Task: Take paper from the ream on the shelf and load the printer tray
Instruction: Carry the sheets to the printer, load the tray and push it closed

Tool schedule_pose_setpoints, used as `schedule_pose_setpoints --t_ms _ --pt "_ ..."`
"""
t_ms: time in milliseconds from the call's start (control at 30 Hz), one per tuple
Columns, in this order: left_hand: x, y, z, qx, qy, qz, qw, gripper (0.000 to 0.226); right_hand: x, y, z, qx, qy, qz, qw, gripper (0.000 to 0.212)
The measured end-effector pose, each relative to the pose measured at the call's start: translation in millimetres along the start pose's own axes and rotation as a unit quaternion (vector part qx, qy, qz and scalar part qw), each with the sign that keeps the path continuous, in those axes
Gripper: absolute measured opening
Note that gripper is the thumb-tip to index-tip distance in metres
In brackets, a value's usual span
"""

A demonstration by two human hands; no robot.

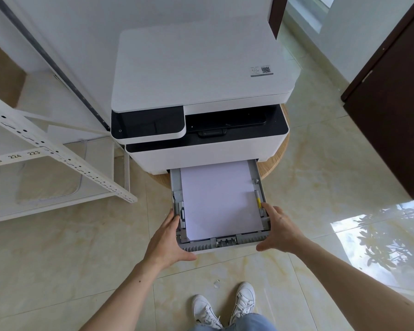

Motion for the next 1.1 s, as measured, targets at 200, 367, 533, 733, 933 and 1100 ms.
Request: schedule_pose_setpoints --t_ms 200,367,533,733,933,1100 --pt "-7 2 1 -0.005 0.007 -0.006 1.0 0.143 -5 2 -3 0.0 -0.012 0.003 1.0 0.128" --pt "-10 2 2 -0.002 0.009 -0.007 1.0 0.141 -4 1 -4 0.0 -0.011 0.001 1.0 0.127" --pt "-14 4 2 -0.009 0.018 -0.014 1.0 0.141 -9 3 -5 -0.001 -0.014 0.001 1.0 0.129" --pt "-17 5 4 -0.005 0.022 -0.01 1.0 0.14 -11 3 -7 0.002 -0.023 0.004 1.0 0.128" --pt "-20 6 4 -0.014 0.016 -0.004 1.0 0.141 -16 6 -9 -0.002 -0.041 0.009 0.999 0.127" --pt "-23 8 4 -0.016 0.02 -0.006 1.0 0.142 -19 7 -11 -0.001 -0.052 0.007 0.999 0.127"
Point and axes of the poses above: each hand's wrist, its own y-axis towards the middle knuckle, its own x-axis out of the palm, z = x × y, the point moved 3 cm from there along y, towards the middle knuckle, and after that the axes turned 14 degrees about x, right-handed, at the moved point
